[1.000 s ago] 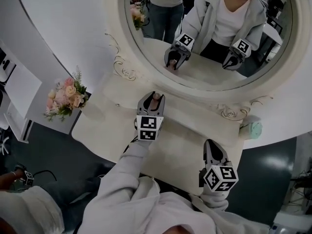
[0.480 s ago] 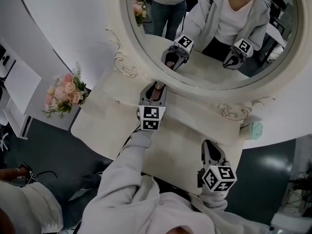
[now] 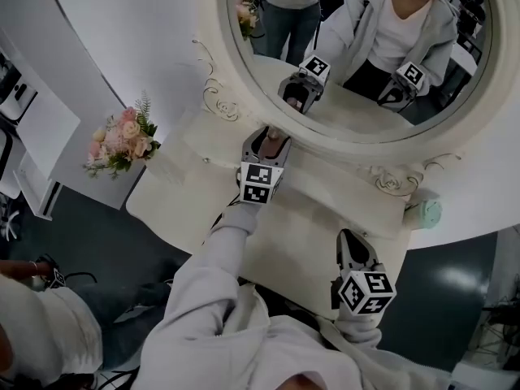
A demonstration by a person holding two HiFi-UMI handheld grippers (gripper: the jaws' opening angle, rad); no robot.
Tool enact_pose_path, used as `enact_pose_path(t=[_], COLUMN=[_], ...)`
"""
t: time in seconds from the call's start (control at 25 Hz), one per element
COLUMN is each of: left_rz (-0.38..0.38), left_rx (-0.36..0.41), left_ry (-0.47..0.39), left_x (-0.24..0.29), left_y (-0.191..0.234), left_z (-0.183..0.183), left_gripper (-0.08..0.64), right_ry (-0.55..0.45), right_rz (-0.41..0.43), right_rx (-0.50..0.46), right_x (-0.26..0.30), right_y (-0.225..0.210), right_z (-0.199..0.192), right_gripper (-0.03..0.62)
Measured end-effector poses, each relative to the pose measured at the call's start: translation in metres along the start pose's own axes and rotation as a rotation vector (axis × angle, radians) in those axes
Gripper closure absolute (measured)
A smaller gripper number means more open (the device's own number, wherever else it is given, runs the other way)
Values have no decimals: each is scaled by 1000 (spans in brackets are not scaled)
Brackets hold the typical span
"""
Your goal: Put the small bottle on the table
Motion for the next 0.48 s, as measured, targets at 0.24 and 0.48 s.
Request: enact_pose_path(t=[0.24,0.48], left_rz=[5,21], left_rx=[19,-66], left_ry=[31,66], left_x=[-30,-66], left_y=[-13,-22], left_z=[-4,-9], left_gripper=[238,235], right_ry=[-8,-18], right_rz=[22,59], right_rx=[2,-20], right_x=[-7,-15], right_y=[3,12], right_z=[-5,-7], right_gripper=[554,554])
Point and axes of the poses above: the fingertips, and each gripper's own axes: x forward along the fingers, y to its left, z out of its top, the point moved 6 cm from there along -x, backward along the fingers, and after that the axes turned 6 degrees about x, right-handed, at the moved point
